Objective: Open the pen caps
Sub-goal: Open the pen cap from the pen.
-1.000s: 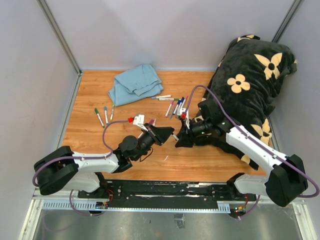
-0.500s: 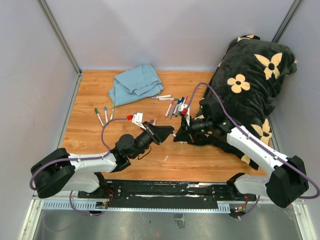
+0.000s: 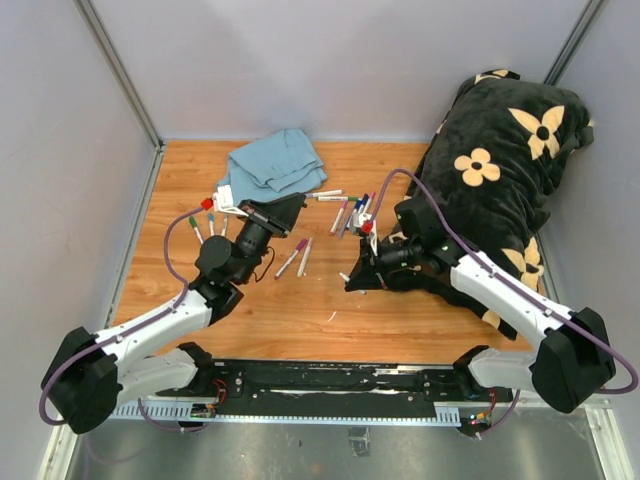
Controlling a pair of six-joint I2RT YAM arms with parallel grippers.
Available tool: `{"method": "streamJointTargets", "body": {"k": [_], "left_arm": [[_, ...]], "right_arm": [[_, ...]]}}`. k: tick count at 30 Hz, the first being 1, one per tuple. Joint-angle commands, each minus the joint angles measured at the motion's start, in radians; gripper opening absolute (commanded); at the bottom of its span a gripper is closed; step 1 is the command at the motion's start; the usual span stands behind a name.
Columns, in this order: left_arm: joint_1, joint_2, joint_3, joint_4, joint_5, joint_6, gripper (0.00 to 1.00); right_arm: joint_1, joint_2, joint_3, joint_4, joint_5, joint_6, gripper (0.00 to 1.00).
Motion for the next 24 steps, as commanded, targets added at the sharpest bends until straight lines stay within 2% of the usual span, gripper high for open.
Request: {"method": "streamJointTargets", "body": {"k": [1,5,14,19,24], "left_arm": [[0.008,-0.067,-0.033,-0.176,-0.007,0.035,0.00],[0.008,-0.132,-0.144,-0.335,-0.019,-0.013,0.00],[0.010,-0.322,-0.302,-0.747,-0.260,-0.186,0.00],[0.063,-0.402,-0.365,-0.857,-0.260,-0.218,0.00],[0.139,-0.435,-0.367,-0.996,-0.241,-0.228,0.00]], "right_arm": [[0.013,0.031,-0.035,0.033,0.080,0.073,0.01],[0.044,0.091,-0.058,0.079,0.149,0.150,0.01],[0.222,0.255,-0.001,0.063,0.385,0.141,0.04],[0.300,0.322,0.064,0.021,0.473,0.123,0.05],[0.345,0.425,0.151,-0.011,0.465,0.138,0.06]]}}
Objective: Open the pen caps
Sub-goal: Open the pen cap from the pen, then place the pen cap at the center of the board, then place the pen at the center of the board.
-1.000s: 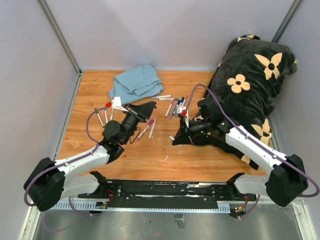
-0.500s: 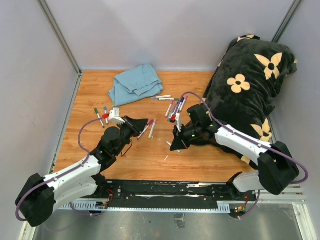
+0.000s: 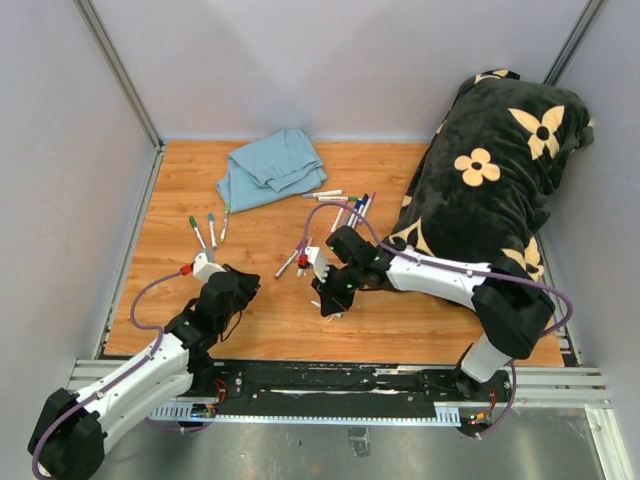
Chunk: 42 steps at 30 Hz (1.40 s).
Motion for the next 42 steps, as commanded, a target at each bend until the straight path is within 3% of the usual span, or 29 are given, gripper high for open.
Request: {"method": "streamJointTargets", "body": {"k": [1,5,11,16,26,34,42], "left_arm": [[0.051,-0.037,0.002,-0.173,-0.034,-0.041,0.00],[0.054,-0.100,-0.007,-0.293,-0.061,-0.124,0.00],[0.054,-0.182,-0.008,-0.600,-0.048,-0.425,0.00],[0.054,-0.178,-0.006,-0.681,-0.055,-0.540,0.00],[0.054,-0.060,0.005,-0.667,-0.084,-0.579,0.06],[0.054,-0.097,0.004,-0.670,-0.089,-0.557,0.22],[0.054,-0.107,0.002,-0.673,-0.087,-0.555,0.29]], "right_arm": [[0.050,0.110,0.119,-0.070,0.032,0.004,0.06],[0.114,0.251,0.256,-0.185,0.027,-0.029,0.06],[0.216,0.287,0.287,-0.186,0.114,-0.066,0.08],[0.239,0.326,0.309,-0.184,0.174,-0.058,0.09],[0.247,0.352,0.317,-0.187,0.282,-0.050,0.14],[0.247,0.361,0.321,-0.196,0.292,-0.053,0.20],[0.243,0.360,0.328,-0.206,0.289,-0.059,0.23]]}}
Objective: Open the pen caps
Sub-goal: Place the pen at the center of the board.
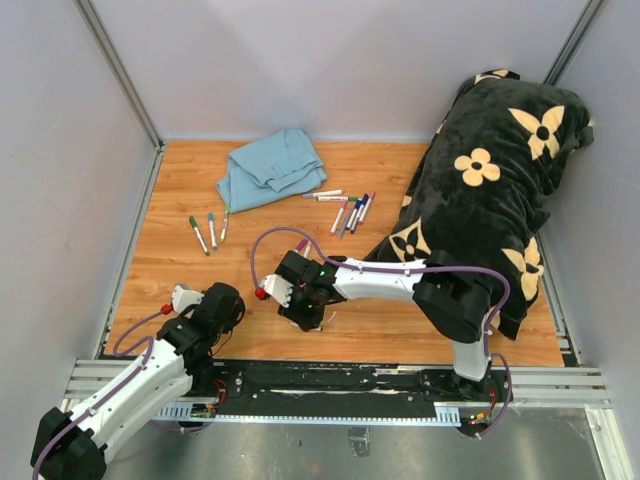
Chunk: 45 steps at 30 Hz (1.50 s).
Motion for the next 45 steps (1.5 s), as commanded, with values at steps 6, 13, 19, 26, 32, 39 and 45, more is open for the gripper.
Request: {"method": "streamJointTargets", "body": {"k": [6,13,19,26,32,39,45], "left_arm": [[0.007,-0.007,-0.017,-0.073,-0.032,0.006,0.35],[0.008,-0.021,-0.017,-0.079,-0.026,0.006,0.41],[0.008,-0.045,-0.010,-0.099,-0.020,0.008,0.51],[0.008,-0.083,0.018,-0.142,-0.022,0.018,0.62],[0.008,-0.121,0.067,-0.172,-0.049,0.073,0.71],[0.008,-0.169,0.117,-0.173,-0.063,0.163,0.76],[0.008,-0.229,0.116,-0.023,0.000,0.349,0.77]], "right_arm": [[0.008,0.006,0.024,-0.049,0.033,-0.026,0.27],[0.005,-0.020,0.026,-0.057,0.031,-0.041,0.29],[0.002,-0.058,0.023,-0.061,0.035,-0.059,0.35],[-0.011,-0.118,0.010,-0.072,0.011,-0.103,0.45],[-0.051,-0.216,-0.016,-0.110,-0.068,-0.184,0.54],[-0.188,-0.346,-0.037,-0.179,-0.263,-0.266,0.55],[-0.356,-0.450,-0.062,-0.194,-0.445,-0.278,0.55]]}}
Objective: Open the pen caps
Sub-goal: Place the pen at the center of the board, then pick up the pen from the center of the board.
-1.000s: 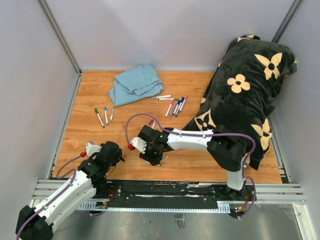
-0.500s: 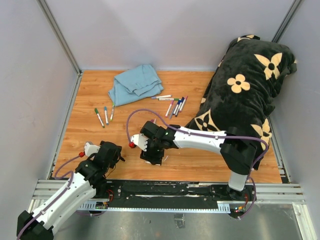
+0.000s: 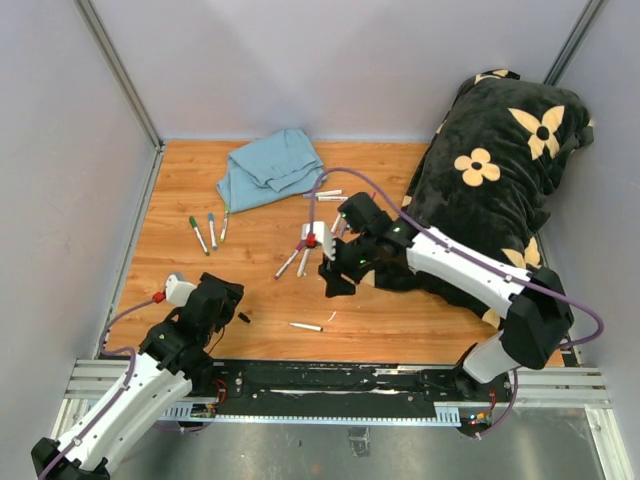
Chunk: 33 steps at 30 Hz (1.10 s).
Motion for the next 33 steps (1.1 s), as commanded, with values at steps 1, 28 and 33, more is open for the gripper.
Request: {"method": "streamJointTargets", "body": {"k": [1,28,33], "left_arm": [[0.008,-0.047,0.015,0.153,0.040,0.205,0.77],[0.008,0.245,-0.125,1.035,0.346,0.773,0.85],[0.008,0.379,-0.067,1.054,0.364,0.840,0.86]], "right_arm": [[-0.108,-0.077,-0.033,-0.043,-0.183,-0.036,0.56],[-0.274,-0.194,-0.073,-0.029,-0.308,-0.048,0.58],[-0.279,-0.199,-0.072,-0.029,-0.310,-0.048,0.58]]}}
